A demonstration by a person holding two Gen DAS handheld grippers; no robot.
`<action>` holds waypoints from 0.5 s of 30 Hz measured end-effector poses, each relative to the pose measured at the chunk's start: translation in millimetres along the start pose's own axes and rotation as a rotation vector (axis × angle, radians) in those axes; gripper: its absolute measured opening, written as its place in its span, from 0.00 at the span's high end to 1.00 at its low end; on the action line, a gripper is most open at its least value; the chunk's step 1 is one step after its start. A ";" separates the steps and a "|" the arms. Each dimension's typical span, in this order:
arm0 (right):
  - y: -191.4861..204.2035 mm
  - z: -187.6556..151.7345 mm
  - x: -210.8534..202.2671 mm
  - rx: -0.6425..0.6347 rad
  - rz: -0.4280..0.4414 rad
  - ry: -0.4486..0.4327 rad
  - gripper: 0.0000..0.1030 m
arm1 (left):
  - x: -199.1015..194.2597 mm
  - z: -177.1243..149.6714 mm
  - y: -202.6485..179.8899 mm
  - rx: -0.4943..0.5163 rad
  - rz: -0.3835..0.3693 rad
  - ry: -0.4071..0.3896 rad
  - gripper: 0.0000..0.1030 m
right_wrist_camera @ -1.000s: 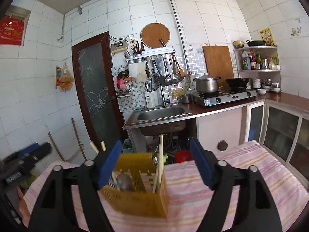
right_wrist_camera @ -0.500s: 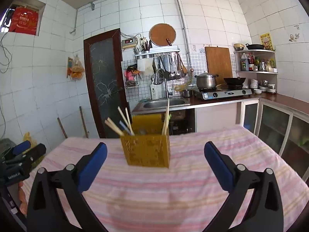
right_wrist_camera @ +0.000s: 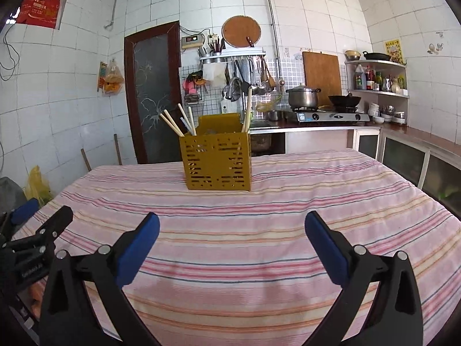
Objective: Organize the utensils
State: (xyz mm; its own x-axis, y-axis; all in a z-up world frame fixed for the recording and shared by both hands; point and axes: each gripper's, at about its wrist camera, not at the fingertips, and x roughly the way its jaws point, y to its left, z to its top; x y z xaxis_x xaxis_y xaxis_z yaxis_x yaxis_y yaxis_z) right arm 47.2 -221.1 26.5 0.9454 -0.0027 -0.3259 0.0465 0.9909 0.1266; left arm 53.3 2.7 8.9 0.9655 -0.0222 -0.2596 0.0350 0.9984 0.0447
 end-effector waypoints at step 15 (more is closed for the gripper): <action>11.1 -10.7 -5.6 -0.051 -0.031 -0.036 0.04 | -15.7 -1.2 6.4 -0.034 0.023 -0.075 0.05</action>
State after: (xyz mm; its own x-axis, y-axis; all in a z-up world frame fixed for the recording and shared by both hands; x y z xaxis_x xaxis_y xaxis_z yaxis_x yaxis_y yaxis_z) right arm 38.9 -208.6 19.7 0.9548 -0.0377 -0.2948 0.0606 0.9958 0.0689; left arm 38.0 9.5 12.1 0.9826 -0.0023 -0.1859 0.0054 0.9999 0.0164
